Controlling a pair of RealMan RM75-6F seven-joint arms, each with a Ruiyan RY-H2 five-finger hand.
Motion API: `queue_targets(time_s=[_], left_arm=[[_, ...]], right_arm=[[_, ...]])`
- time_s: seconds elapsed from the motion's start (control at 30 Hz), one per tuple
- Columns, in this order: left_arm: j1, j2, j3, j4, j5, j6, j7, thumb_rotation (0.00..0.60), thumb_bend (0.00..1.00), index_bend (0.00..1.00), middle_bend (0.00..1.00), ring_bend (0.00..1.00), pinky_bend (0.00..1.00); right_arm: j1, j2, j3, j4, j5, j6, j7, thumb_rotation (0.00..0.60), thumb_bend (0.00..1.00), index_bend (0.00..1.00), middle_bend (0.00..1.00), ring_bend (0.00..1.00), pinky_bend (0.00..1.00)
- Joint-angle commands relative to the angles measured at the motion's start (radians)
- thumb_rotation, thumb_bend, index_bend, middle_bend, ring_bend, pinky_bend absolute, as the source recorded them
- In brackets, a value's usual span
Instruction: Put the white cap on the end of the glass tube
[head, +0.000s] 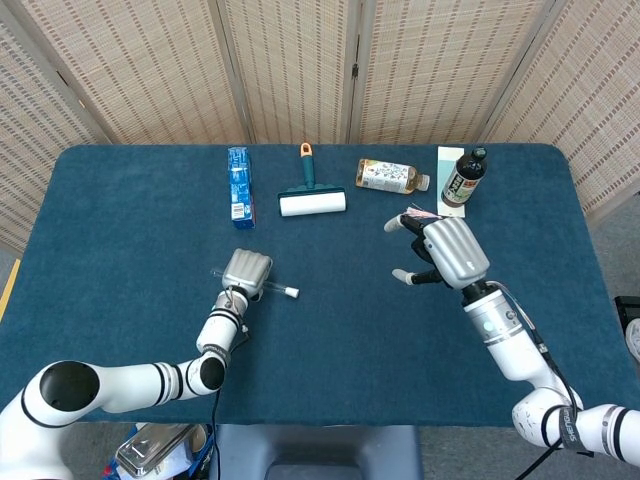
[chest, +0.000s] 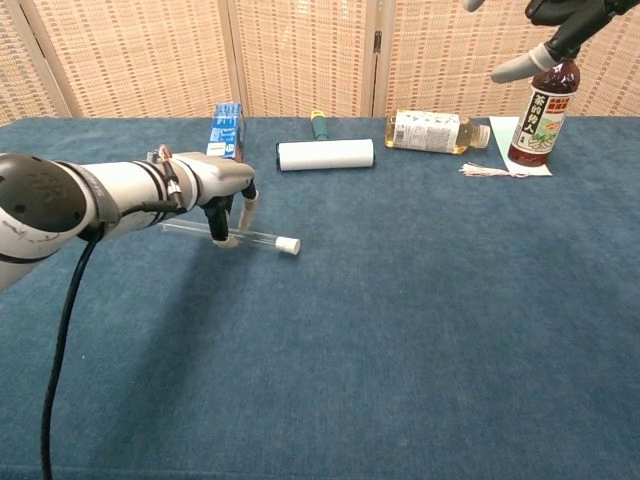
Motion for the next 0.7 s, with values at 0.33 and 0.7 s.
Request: queue_targets(time_s=[0.33,0.7], left_arm=[[0.023,0.107,-0.047,-0.148,-0.030,0.040,-0.002,0.600,0.47,0.32,1.00,1.00,1.00],[0.273,0.420,-0.049,-0.512,0.330,0.310,-0.293,0.600,0.47,0.36,0.87,0.96,1.00]], right_arm=[[-0.020,0.030,0.005,-0.004,-0.003,0.016,-0.002,0.600,0.00,0.34,1.00,1.00,1.00],[-0.139,0.195,-0.072,-0.053,0.037,0.038,-0.075,0.600,0.10,0.39,0.89,0.97,1.00]])
